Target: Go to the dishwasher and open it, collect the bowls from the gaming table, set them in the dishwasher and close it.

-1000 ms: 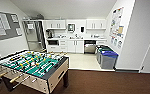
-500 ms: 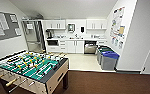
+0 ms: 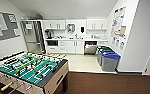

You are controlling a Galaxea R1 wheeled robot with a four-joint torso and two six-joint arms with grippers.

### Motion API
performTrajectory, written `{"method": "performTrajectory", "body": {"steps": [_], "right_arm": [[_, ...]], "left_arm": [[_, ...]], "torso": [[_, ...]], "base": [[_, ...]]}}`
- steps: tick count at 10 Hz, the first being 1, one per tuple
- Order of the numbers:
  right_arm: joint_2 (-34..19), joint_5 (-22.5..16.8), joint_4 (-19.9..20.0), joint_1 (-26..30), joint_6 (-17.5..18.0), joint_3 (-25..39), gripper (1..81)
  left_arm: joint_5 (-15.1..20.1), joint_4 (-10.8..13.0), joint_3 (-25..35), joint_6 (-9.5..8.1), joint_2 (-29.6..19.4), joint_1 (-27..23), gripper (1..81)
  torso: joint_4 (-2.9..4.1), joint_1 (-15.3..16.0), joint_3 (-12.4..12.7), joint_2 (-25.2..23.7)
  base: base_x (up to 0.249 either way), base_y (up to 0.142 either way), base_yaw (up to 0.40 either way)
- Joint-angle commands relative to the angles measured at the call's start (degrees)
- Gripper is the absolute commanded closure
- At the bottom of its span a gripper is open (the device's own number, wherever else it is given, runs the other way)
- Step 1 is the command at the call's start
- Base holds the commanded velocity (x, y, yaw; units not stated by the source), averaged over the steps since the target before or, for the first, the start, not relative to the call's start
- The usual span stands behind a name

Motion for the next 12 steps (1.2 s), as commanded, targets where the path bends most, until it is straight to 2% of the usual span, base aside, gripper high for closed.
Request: {"method": "performTrajectory", "body": {"steps": [1,9,12], "right_arm": [[-0.12,-3.04,-0.58,2.57,0.09,0.38,81.1],[-0.3,-2.95,-1.2,2.22,0.0,0.03,81.1],[-1.18,-2.95,-1.02,2.13,0.0,-1.55,81.1]], "left_arm": [[2.41,0.56,0.02,0.14,-0.04,-2.71,81.1],[2.41,0.73,-0.16,0.14,0.67,-3.06,81.1],[2.32,0.73,-0.25,0.23,-1.08,-3.06,81.1]], "torso": [[0.0,0.0,0.0,0.0],[0.0,0.0,0.0,0.0],[0.0,-0.02,0.02,0.0]], "base": [[0.131,0.0,0.0],[0.131,0.0,0.0],[0.131,0.0,0.0]]}}
